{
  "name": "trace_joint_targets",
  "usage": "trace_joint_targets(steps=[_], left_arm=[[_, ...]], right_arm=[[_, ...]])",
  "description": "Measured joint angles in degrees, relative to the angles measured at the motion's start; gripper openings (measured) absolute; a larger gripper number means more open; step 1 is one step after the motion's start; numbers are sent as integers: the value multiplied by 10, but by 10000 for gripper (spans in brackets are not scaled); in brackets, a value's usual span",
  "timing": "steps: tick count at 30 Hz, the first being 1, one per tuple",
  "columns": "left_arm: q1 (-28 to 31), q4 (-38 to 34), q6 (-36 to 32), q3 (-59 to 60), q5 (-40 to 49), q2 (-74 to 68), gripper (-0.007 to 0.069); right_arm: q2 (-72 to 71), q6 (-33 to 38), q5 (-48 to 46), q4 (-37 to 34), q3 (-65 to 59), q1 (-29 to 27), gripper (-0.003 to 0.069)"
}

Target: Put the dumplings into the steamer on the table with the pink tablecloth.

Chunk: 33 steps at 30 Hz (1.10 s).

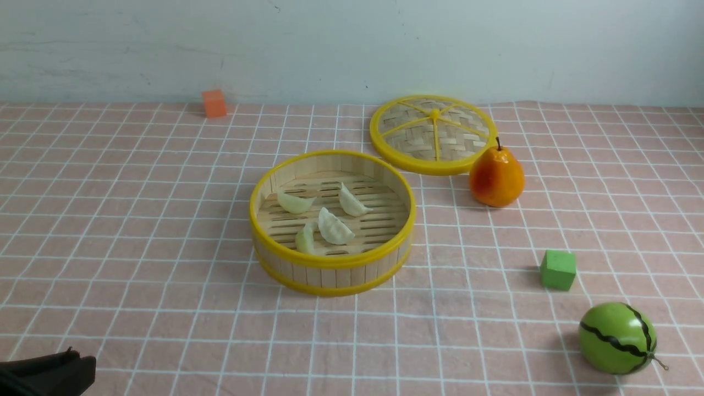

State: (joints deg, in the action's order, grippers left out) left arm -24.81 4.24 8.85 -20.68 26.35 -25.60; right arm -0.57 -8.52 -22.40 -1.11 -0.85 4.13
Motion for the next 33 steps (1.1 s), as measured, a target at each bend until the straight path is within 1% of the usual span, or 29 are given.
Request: trace_joint_targets(steps=[5,7,9,11,12,13,14,16,18,20,21,23,25,33], left_arm=[[18,-12,0,67,-42,63,95],[55,-22,0,109,-42,125,98],[108,-29,0,142,-42,192,101],[142,-36,0,158,-47,237,102],[163,-39,0,171,-58,252,102],[168,-42,0,174,-60,252,102],[199,-45,0,200,-91,262,102],[221,-54,0,217,-110,262,103],[225,-64,0,220,-102,262,100],[223,-74,0,220,-69,262,81],[220,-78,0,221,-54,262,66],[211,-82,-10,224,-32,262,0],[203,-83,-14,224,-32,262,-14],[198,-90,-14,224,-32,262,-14]], right_arm=[[0,-1,0,0,0,0,1],[0,-1,0,0,0,0,2],[0,-1,0,0,0,0,4],[0,-1,0,0,0,0,7],[0,-1,0,0,0,0,9],[0,-1,0,0,0,0,10],[-1,-1,0,0,0,0,11],[-1,-1,0,0,0,0,11],[-1,-1,0,0,0,0,11],[-1,-1,0,0,0,0,11],[-1,-1,0,0,0,0,11],[-1,-1,0,0,0,0,11],[-1,-1,0,0,0,0,12],[-1,-1,0,0,0,0,20]])
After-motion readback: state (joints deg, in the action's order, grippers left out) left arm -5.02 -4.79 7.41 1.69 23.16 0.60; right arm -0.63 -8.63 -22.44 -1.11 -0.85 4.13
